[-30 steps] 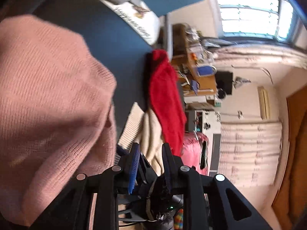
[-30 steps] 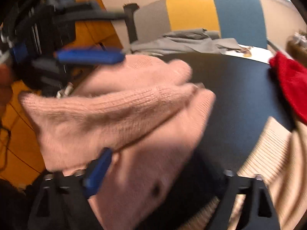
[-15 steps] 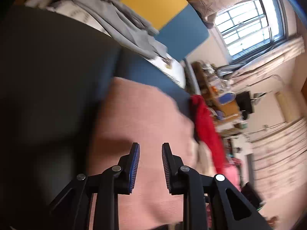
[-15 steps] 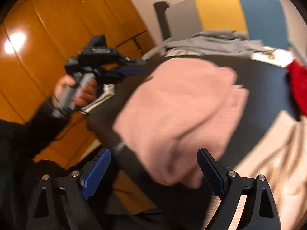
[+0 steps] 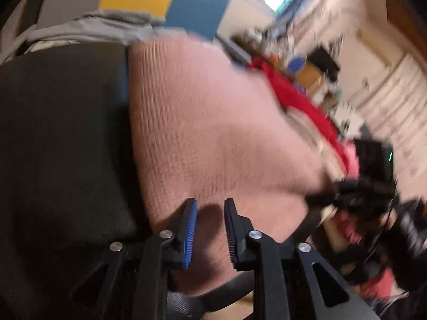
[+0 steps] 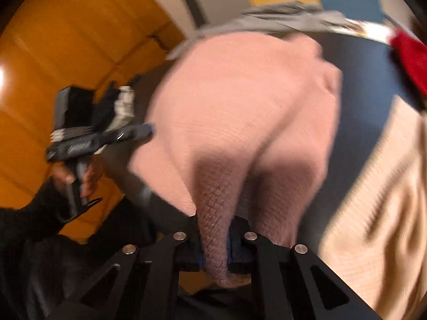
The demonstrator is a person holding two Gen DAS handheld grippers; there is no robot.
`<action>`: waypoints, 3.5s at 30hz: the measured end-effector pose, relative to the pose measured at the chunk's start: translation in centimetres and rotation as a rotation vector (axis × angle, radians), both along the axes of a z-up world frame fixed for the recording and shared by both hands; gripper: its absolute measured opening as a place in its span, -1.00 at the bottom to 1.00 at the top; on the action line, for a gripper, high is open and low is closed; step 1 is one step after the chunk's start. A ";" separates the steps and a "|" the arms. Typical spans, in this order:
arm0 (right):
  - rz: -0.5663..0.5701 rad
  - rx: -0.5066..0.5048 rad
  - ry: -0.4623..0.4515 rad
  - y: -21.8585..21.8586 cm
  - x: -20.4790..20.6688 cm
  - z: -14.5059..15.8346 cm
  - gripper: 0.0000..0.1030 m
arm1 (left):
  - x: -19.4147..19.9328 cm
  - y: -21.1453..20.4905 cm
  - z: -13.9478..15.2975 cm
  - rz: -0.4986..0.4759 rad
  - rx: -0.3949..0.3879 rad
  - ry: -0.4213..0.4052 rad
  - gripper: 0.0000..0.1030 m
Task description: Fold clothes
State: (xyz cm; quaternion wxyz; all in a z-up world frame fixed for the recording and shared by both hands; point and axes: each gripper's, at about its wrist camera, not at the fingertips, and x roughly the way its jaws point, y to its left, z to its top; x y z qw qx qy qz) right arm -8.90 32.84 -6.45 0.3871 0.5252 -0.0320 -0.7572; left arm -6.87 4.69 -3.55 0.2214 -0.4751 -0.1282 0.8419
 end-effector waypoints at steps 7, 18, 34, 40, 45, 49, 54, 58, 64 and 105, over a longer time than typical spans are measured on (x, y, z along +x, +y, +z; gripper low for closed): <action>-0.061 -0.148 -0.023 1.9 -0.2 1.8 -0.35 | 0.1 0.1 1.0 0.029 -0.003 0.059 -0.62; -0.234 -0.269 0.068 -0.3 -8.4 3.6 0.36 | 0.7 0.5 1.0 -0.007 -0.009 0.105 -0.59; -0.298 -0.122 0.164 -2.7 -10.9 4.5 -0.80 | 0.9 0.6 0.6 -0.076 -0.031 0.141 -0.50; -0.331 -0.037 0.229 -1.7 -12.1 4.4 -0.81 | 0.0 1.6 -0.2 -0.115 -0.031 0.082 -0.50; -0.365 -0.035 0.122 -0.4 -13.7 -0.1 -0.81 | -0.7 1.3 0.2 -0.107 -0.003 0.053 -0.50; -0.364 -0.080 0.114 0.4 -13.7 0.9 -0.64 | -2.1 0.1 2.5 -0.067 0.059 0.092 -0.50; -0.343 -0.094 0.224 0.2 -12.3 4.8 -0.47 | -4.7 -0.3 5.6 -0.012 0.021 0.196 -0.49; -0.211 -0.132 0.284 -1.6 -9.7 7.4 -0.47 | -8.1 0.5 6.3 0.014 -0.030 0.217 -0.48; -0.107 -0.020 0.246 -4.4 -6.0 4.0 -0.35 | -12.6 3.3 5.2 -0.021 -0.139 0.193 -0.48; -0.182 -0.250 -0.132 0.2 -15.1 -1.9 0.89 | -10.7 -4.8 -2.8 -0.012 0.405 -0.057 0.40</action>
